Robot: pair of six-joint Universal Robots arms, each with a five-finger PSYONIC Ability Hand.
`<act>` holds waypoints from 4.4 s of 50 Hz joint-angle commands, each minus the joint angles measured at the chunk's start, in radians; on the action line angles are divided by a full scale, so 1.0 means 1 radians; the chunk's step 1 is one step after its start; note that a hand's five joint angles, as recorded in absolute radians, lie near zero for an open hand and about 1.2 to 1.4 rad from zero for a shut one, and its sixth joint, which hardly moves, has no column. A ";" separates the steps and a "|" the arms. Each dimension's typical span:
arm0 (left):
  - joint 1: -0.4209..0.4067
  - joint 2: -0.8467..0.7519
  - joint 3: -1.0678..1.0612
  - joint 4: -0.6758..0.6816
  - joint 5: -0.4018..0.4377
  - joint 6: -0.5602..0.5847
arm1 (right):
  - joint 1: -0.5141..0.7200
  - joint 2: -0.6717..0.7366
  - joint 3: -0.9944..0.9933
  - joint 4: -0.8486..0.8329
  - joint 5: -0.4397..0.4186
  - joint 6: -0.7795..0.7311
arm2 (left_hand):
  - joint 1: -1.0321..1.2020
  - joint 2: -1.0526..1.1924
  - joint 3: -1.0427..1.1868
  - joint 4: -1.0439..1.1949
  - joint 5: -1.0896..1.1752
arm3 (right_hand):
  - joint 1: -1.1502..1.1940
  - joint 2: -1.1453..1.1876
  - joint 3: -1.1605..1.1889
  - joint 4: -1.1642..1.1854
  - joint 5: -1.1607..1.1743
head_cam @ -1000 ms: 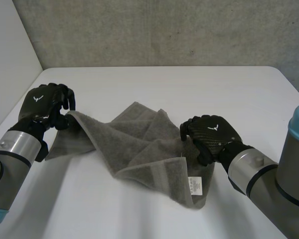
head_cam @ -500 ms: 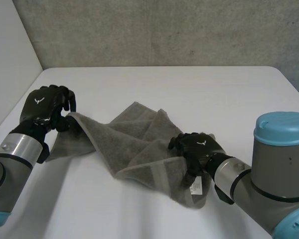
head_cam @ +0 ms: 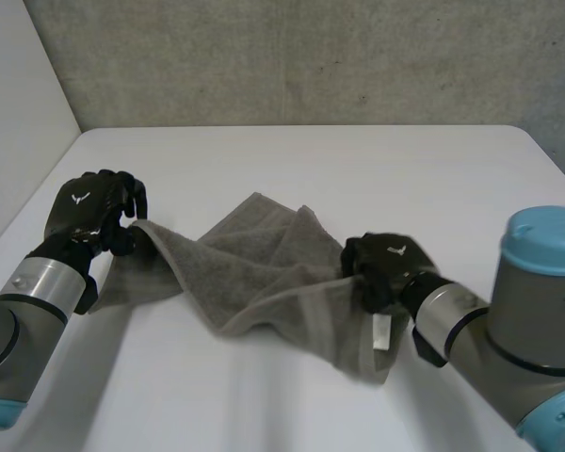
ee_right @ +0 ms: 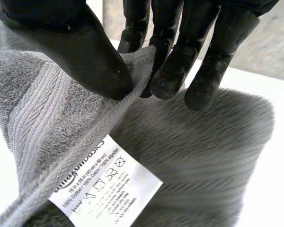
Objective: Fold the towel.
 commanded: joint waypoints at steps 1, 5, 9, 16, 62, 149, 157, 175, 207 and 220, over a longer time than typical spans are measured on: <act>-0.002 0.001 -0.004 -0.001 0.006 0.000 | -0.104 -0.101 0.045 -0.056 0.010 -0.054 | 0.044 0.040 0.018 0.040 0.032 | 0.060 0.082 0.061 0.060 0.059; -0.011 -0.007 -0.004 -0.001 0.047 0.003 | -0.176 -0.176 0.080 -0.091 0.013 -0.132 | 0.044 0.040 0.018 0.040 0.032 | 0.060 0.082 0.061 0.060 0.059; -0.014 -0.019 -0.005 -0.001 0.074 0.003 | -0.208 -0.207 0.094 -0.123 0.015 -0.159 | 0.044 0.040 0.018 0.040 0.032 | 0.060 0.082 0.061 0.060 0.059; -0.035 -0.065 -0.001 -0.001 0.084 0.047 | -0.228 -0.209 0.105 -0.215 0.034 -0.165 | 0.044 0.040 0.018 0.040 0.032 | 0.060 0.082 0.061 0.060 0.059; -0.063 0.020 0.255 -0.350 0.078 0.278 | -0.347 -0.354 -0.217 0.178 -0.091 -0.250 | 0.044 0.040 0.018 0.040 0.032 | 0.060 0.082 0.061 0.060 0.059; 0.038 -0.205 0.107 0.006 0.187 0.526 | -0.225 0.040 -0.124 0.026 -0.329 -0.726 | 0.044 0.040 0.018 0.040 0.032 | 0.060 0.082 0.061 0.060 0.059; 0.052 -0.168 0.056 -0.001 0.215 0.528 | -0.305 -0.164 -0.003 0.026 -0.334 -0.699 | 0.044 0.040 0.018 0.040 0.032 | 0.060 0.082 0.061 0.060 0.059; 0.077 -0.306 0.100 0.035 0.203 0.523 | -0.517 -0.229 0.119 -0.054 -0.326 -0.407 | 0.044 0.040 0.018 0.040 0.032 | 0.060 0.082 0.061 0.060 0.059; 0.130 -0.246 0.041 0.025 0.176 0.529 | -0.552 -0.192 0.110 -0.060 -0.205 -0.379 | 0.044 0.040 0.018 0.040 0.032 | 0.060 0.082 0.061 0.060 0.059; 0.166 -0.004 0.022 -0.235 0.213 0.520 | -0.547 -0.252 0.073 0.010 -0.222 -0.398 | 0.044 0.040 0.018 0.040 0.032 | 0.060 0.082 0.061 0.060 0.059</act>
